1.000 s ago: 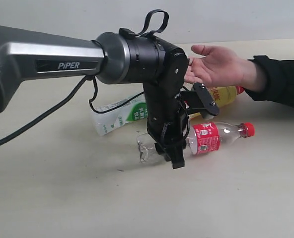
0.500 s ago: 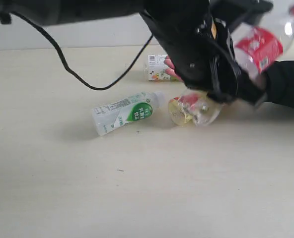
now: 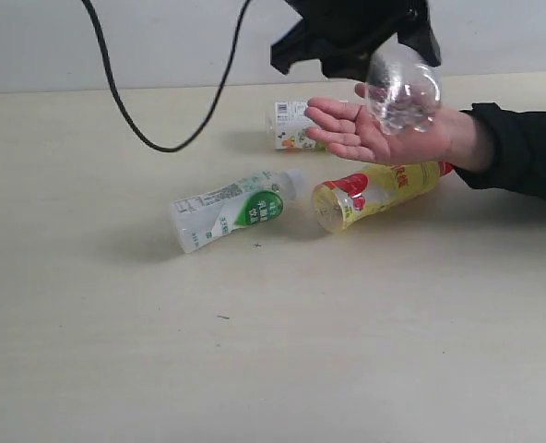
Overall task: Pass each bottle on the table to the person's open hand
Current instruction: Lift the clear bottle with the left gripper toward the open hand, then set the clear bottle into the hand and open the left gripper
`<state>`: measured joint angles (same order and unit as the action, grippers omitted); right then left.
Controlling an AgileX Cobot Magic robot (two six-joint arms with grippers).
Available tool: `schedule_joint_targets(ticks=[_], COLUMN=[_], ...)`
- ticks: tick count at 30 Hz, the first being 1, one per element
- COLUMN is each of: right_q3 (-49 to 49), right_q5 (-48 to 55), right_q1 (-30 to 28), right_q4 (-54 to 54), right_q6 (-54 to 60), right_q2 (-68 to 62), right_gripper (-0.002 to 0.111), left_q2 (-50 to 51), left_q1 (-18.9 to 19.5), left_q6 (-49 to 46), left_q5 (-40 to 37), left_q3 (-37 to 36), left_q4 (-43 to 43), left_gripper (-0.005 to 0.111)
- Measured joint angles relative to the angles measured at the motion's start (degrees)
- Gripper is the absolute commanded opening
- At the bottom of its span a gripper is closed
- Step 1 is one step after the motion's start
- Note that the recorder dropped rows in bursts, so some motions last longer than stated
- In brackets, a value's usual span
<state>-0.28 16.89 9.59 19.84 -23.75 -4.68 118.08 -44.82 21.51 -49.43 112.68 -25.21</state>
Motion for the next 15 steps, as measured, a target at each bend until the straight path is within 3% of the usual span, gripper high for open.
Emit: schedule_joint_targets(ticks=[2, 4, 11, 13, 15], right_q3=[0.00, 0.00, 0.00, 0.00, 0.00], right_q5=[0.00, 0.00, 0.00, 0.00, 0.00], right_q1=[0.00, 0.00, 0.00, 0.00, 0.00], right_q4=[0.00, 0.00, 0.00, 0.00, 0.00], right_q6=[0.00, 0.00, 0.00, 0.00, 0.00], right_q2=[0.00, 0.00, 0.00, 0.00, 0.00], right_gripper=[0.000, 0.000, 0.000, 0.000, 0.000], left_q2=[3.00, 5.52, 9.93, 10.17, 10.17], left_q1=[0.67, 1.52, 3.54, 3.54, 3.68], left_q6=[-2.75, -3.29, -2.08, -2.08, -2.08], left_q5=[-0.41, -0.93, -2.23, -2.15, -1.96], left_q3=[1.39, 2.21, 2.24, 2.24, 2.24], left_q4=[-8.23, -10.84, -11.07, -11.07, -11.11], left_gripper=[0.000, 0.000, 0.001, 0.010, 0.029])
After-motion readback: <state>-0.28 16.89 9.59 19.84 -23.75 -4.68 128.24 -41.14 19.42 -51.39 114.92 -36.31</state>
